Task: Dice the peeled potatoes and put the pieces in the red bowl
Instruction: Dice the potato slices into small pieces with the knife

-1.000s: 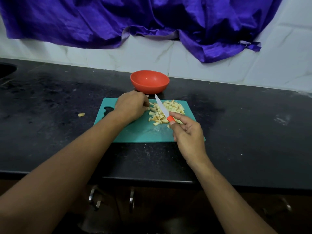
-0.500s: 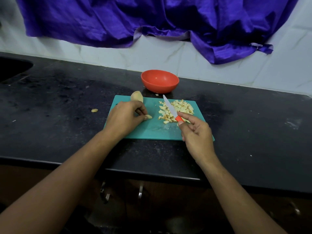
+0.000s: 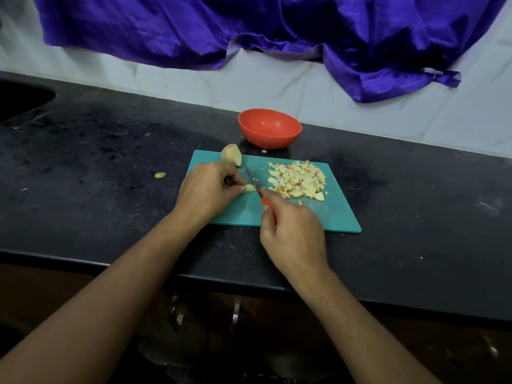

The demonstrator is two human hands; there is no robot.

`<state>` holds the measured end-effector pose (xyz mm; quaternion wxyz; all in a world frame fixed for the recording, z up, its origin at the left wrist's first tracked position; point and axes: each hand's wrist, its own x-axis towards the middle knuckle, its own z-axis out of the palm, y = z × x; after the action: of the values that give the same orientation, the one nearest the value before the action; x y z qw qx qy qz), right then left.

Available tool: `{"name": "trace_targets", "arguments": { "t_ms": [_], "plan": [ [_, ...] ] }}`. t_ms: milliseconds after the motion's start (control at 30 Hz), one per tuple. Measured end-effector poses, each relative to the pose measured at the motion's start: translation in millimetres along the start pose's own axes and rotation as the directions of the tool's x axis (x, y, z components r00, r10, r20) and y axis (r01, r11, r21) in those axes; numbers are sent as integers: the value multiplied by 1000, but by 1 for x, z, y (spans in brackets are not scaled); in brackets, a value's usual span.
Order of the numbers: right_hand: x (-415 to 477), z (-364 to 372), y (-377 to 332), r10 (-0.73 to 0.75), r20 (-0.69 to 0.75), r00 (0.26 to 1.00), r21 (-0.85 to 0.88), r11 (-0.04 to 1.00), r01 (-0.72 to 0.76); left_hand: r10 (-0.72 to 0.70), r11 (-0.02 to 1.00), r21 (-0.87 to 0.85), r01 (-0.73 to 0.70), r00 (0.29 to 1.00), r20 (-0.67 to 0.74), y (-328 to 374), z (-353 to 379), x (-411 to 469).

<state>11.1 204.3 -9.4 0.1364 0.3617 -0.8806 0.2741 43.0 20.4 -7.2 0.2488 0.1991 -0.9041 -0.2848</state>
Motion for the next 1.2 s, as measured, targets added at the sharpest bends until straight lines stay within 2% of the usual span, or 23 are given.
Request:
{"name": "trace_targets", "arguments": {
  "t_ms": [267,500,733,800,933,1200],
  "plan": [
    [1,0,-5,-11,83,997,-169,985,25,2,1000,-11,-2,1000,2,2,-2,-2],
    [-5,-1,-4,-13,-59,998,-32,999,11,-6,1000,6,6,1000,4,4,-3,-4],
    [-2,1,-5,-51,92,994,-211,975,69,-10,1000,-3,10,1000,-15,5,-3,-4],
    [-3,0,-6,-33,81,996,-178,983,47,-13,1000,-9,13,1000,-16,5,-3,-5],
    [-7,-1,-5,-9,-42,999,-50,999,7,-12,1000,-19,12,1000,-12,5,-4,-5],
    [-5,-1,-6,-66,27,997,-116,991,69,-25,999,-22,25,1000,-14,5,-4,-3]
  ]
}}
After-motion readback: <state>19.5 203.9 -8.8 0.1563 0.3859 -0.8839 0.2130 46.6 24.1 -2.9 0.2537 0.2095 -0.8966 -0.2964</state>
